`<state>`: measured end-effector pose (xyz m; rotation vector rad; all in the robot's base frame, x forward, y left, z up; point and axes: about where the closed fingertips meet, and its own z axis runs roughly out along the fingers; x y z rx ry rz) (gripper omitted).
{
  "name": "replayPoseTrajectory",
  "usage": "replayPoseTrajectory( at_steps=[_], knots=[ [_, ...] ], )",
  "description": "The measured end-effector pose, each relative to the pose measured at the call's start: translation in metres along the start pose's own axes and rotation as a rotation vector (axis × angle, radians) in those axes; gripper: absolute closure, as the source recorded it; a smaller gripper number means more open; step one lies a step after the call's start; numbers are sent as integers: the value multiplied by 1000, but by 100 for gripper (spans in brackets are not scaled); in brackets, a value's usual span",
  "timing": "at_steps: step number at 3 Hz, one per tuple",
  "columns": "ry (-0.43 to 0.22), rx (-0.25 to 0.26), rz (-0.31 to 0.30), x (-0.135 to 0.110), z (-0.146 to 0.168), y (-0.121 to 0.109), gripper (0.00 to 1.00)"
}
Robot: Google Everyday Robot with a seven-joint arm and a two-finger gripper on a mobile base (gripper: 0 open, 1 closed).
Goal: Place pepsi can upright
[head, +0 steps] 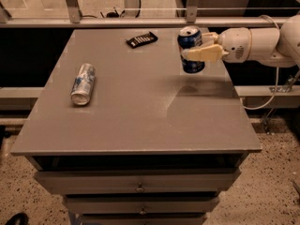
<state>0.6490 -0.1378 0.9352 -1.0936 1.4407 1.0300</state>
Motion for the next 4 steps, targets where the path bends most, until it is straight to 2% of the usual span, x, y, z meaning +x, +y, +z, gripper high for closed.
replayPoseTrajectory(
  at_steps=[1,2,3,4],
  knots=[
    [-23,-6,-41,19,9,1,100],
    [-73,-1,-91,40,13,1,97],
    [-95,-1,-97,54,15,2,74],
    [-97,0,-97,57,12,3,51]
  ],
)
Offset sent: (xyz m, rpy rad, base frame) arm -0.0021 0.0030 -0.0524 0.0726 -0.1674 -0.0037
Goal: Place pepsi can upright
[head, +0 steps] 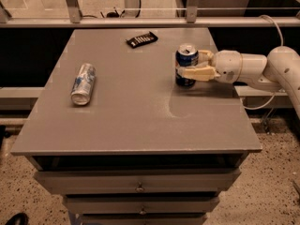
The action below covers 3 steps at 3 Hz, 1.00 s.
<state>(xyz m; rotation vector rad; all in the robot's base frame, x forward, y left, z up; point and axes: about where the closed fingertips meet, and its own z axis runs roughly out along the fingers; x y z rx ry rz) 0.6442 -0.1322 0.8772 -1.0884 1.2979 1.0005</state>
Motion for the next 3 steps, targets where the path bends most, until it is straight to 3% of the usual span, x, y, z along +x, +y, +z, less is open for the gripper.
replayPoseTrajectory(
  at_steps=[1,2,3],
  knots=[
    [0,0,0,-3,0,0,20],
    [0,0,0,-3,0,0,0],
    [81,-5,-27,-4,-19,1,0]
  ],
)
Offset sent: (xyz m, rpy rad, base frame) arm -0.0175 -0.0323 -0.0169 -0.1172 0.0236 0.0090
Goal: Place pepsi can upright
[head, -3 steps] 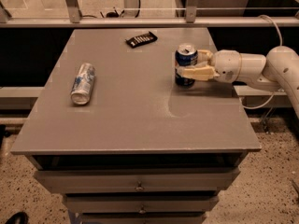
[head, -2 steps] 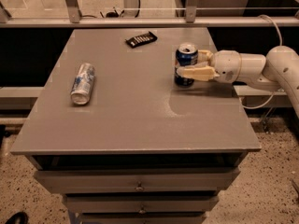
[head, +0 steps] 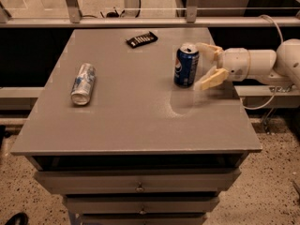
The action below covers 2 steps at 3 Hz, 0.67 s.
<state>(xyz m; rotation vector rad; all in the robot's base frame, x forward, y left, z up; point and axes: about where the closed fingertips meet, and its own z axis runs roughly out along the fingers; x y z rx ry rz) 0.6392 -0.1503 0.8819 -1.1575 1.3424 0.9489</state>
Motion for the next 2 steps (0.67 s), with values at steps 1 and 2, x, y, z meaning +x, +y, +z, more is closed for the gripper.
replayPoseTrajectory(
  at_steps=[1,2],
  knots=[
    [176,40,-61,-9,-68,-5,0],
    [307,138,-88,-23,-139,-14,0]
  ],
)
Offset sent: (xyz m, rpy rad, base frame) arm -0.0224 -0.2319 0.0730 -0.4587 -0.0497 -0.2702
